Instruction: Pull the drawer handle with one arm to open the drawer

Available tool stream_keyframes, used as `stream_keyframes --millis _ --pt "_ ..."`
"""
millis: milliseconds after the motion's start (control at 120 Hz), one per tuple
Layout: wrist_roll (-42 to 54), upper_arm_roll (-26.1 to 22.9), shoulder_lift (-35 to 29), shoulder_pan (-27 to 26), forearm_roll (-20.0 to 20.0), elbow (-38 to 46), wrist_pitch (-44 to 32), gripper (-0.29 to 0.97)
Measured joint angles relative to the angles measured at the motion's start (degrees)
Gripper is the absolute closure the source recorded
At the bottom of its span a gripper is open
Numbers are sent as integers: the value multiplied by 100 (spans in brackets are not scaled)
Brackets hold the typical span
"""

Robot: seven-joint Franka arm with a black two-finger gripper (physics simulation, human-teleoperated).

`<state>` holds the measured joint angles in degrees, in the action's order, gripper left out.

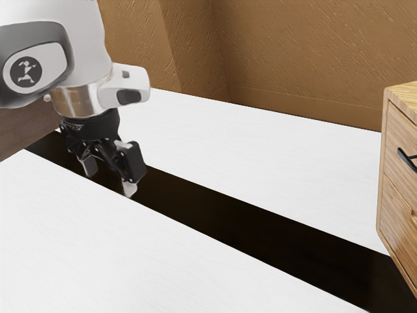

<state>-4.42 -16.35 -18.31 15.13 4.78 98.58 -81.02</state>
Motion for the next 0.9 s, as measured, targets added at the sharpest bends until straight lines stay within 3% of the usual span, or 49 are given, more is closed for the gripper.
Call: stream_keyframes --millis 133,350,575,900 --pt "-194 73 -261 -235 -1 449 -685 2" --pt "-369 247 -495 -580 -339 901 -1304 2" --pt "679 67 -419 -606 -324 884 -2239 2" --pt "1993 -271 -487 -694 -246 1073 -2623 2"
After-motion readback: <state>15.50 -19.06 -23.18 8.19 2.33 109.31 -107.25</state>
